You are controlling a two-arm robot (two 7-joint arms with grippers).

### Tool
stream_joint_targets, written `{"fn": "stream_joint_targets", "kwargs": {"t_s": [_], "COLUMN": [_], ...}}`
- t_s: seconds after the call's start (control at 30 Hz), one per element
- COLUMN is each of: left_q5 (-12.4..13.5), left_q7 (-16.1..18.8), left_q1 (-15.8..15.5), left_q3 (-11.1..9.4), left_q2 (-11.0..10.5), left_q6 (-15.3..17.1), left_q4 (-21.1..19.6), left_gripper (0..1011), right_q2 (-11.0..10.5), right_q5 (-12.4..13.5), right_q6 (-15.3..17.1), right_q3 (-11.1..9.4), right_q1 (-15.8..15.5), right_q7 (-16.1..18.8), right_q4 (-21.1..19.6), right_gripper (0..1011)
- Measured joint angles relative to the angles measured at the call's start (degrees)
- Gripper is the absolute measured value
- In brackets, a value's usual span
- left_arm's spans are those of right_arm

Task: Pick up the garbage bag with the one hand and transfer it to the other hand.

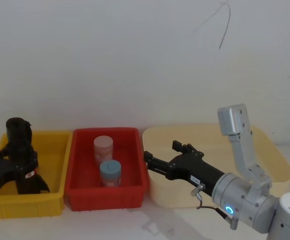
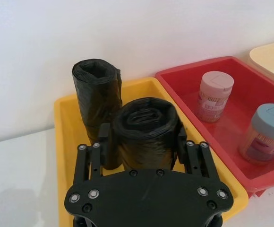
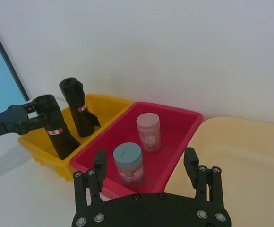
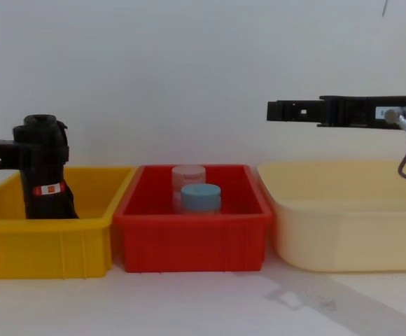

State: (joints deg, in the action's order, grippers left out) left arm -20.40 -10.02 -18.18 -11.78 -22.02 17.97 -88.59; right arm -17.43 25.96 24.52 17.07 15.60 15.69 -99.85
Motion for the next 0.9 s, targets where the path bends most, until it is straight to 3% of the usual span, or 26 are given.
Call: {"fn": "stream_joint_targets", "kwargs": {"t_s": [0.27, 0.53, 0.9], "left_q5": [0.1, 0.15, 0.21], "left_q7": [-0.05, -0.09, -0.1], "left_q1": [-0.19, -0.28, -0.33], "left_q3": [-0.05, -0.08, -0.08], "left_q2": [0.06, 0.1, 0.14], "left_q6": [-0.09, -0.14, -0.18], "left_q4": [0.26, 0.4, 0.48], "left_gripper": [574, 512, 456], "right_q2": [-0.71, -0.86, 1.39], "right_q5": [-0.4, -2.19, -3.62], "right_q6": [-0.34, -0.09, 2.18], "right_q3": [1.26, 4.38, 8.74], "right_q1": [0.85, 3.09, 7.59], "right_q7": [0.52, 1.12, 1.56], "right_q4": [0.91, 2.65, 6.78], "right_gripper": [1004, 1004, 1004]}}
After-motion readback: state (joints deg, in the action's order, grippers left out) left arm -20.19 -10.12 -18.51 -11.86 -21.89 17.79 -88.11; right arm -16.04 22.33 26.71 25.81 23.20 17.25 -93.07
